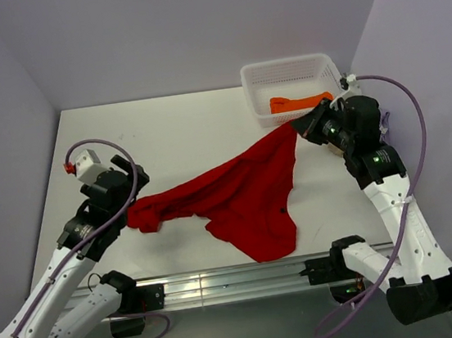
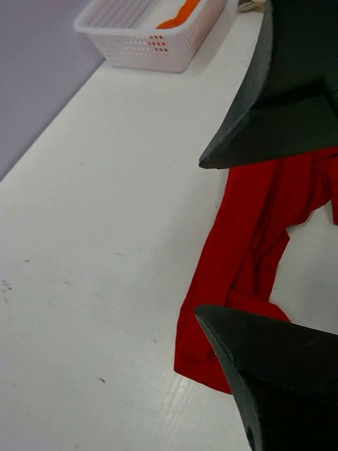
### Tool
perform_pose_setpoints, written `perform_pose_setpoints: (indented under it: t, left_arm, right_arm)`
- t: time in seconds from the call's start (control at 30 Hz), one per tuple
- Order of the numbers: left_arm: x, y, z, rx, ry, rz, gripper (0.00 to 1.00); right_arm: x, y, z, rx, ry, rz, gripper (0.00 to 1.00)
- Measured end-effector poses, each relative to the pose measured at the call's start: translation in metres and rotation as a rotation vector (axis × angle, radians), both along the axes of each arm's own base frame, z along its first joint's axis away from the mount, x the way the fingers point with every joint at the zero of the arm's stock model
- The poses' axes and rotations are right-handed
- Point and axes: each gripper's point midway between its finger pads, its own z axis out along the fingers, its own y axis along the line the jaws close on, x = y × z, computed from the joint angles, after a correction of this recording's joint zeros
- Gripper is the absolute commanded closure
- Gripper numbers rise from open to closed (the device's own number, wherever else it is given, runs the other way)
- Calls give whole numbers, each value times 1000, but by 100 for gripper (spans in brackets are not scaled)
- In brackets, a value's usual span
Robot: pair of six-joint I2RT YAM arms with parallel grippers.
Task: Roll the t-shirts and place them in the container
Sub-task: Flatten the tshirt
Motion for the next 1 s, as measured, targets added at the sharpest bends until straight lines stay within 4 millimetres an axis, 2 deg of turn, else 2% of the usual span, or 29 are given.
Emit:
perform_pose_setpoints:
  t: [0.13, 0.23, 0.33, 0.43, 0.57, 0.8, 0.9, 1.0]
  left_arm:
    - [6, -9, -25, -3, 57, -21, 16]
    - [9, -19, -55, 0, 126, -54, 18]
    - [6, -24, -78, 4, 177, -78, 34]
    - [5, -28, -94, -6, 205, -95, 41]
    - [10, -30, -102, -40, 206, -109, 41]
    - [31, -20, -118, -115, 232, -90, 46]
    - [41, -20, -133, -138, 273, -94, 40]
    - [45, -22, -151, -150, 326, -107, 38]
  right_arm:
    - [5, -31, -33, -7, 59, -84, 100]
    - [6, -58, -56, -14, 102, -160, 100]
    - [7, -79, -71, -19, 126, -225, 100]
    - [7, -95, -81, -24, 138, -275, 100]
    - [9, -104, -83, -32, 128, -296, 100]
    - [11, -102, -79, -31, 103, -277, 100]
    - [12, -101, -79, -30, 97, -267, 100]
    - [12, -99, -81, -28, 99, -259, 100]
